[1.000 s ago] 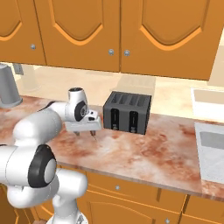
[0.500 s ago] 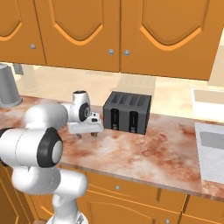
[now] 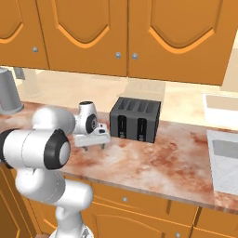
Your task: Store the hot dog in the freezer for long-term storage. Close the freezer door after placing the cooked food.
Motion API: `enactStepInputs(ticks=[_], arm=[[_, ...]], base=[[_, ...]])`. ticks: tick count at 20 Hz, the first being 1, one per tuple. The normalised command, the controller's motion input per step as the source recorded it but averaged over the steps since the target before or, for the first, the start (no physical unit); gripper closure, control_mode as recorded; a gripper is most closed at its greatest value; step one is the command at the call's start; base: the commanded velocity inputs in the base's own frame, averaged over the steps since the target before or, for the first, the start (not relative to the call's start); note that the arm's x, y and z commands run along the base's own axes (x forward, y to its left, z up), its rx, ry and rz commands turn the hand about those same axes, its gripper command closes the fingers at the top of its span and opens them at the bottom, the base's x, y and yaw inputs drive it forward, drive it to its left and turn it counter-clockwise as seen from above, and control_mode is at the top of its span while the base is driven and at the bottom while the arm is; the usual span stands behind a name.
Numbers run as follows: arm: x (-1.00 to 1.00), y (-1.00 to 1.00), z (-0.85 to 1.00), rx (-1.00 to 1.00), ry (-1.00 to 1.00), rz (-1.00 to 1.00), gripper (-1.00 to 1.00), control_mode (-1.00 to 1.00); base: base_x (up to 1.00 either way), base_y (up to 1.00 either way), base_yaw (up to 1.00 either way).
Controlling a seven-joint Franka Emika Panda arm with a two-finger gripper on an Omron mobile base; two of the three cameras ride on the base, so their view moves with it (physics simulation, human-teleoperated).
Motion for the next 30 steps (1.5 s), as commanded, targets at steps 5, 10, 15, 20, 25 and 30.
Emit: enactStepInputs(ticks=[5,10,15,20,25,30], arm=[[0.12,-0.02,-0.08,0.00,0.00,0.07,-1.00,-1.00],[0.12,0.00,-0.02,0.00,0.00,0.04,-1.00,-1.00],[0.12,0.00,-0.15,0.00,0.00,0.05,-1.00,-1.00],[0.19,0.00,-0.16,0.00,0.00,0.03,-1.00,-1.00],[0.26,0.00,-0.09,0.00,0.00,0.00,-1.00,-1.00],[0.22,0.00,-0.07,0.00,0.00,0.00,-1.00,-1.00]], base=[[0.00,0.00,0.00],[0.00,0.00,0.00],[0.00,0.00,0.00],[0.00,0.00,0.00],[0.00,0.00,0.00],[0.00,0.00,0.00]])
